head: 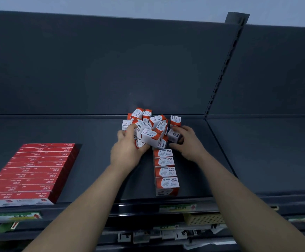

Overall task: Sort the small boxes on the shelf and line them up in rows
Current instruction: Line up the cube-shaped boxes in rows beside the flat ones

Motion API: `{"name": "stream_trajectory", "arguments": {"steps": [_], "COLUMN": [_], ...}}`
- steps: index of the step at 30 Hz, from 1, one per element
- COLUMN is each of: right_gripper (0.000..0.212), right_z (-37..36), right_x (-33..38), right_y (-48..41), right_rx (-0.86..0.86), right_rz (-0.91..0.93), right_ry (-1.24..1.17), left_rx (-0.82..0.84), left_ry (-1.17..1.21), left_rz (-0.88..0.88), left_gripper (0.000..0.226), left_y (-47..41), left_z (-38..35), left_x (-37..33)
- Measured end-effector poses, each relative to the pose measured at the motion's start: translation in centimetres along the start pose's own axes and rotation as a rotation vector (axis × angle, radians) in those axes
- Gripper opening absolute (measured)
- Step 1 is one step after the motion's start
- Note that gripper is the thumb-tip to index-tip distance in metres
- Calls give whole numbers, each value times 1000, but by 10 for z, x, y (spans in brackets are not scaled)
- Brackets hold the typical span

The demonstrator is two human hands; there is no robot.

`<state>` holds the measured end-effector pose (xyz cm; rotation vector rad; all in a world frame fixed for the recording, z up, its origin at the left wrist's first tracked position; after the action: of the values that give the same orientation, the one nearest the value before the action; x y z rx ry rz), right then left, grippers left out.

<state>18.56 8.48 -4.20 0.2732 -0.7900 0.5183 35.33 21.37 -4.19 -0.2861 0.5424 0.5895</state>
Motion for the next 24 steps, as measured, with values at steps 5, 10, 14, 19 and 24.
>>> {"name": "stream_trajectory", "arguments": {"steps": [5, 10, 14, 19, 24], "right_gripper": [59, 78, 68, 72, 22], "right_z": [7, 22, 30, 38, 39], "right_x": [-4, -14, -15, -18, -19], "right_y": [-5, 6, 22, 50, 76], "right_rx": [-35, 51, 86, 91, 126], "right_rz": [10, -131, -142, -157, -169], "right_ry": [-17, -25, -65, -263, -462], "left_rx": [-34, -49, 16, 5, 37], "left_ry": [-17, -19, -55, 60, 342], "left_rz": [-33, -282, -330, -296, -201], "left_gripper": [65, 55, 43, 32, 26], "left_y": [-1, -2, -10, -4, 18], "left_z": [0, 10, 16, 31, 44], "left_x": [1, -3, -10, -18, -34]}}
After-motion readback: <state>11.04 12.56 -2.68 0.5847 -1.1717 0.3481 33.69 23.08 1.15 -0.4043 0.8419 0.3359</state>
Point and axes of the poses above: each hand's wrist, its own y-axis away from the middle knuckle, its own z-axis out of the back of the hand, x = y × z, the point moved 1 cm from there along -y, towards the middle knuckle, and after that the axes turned 5 degrees about -y, right-handed, at the moved point
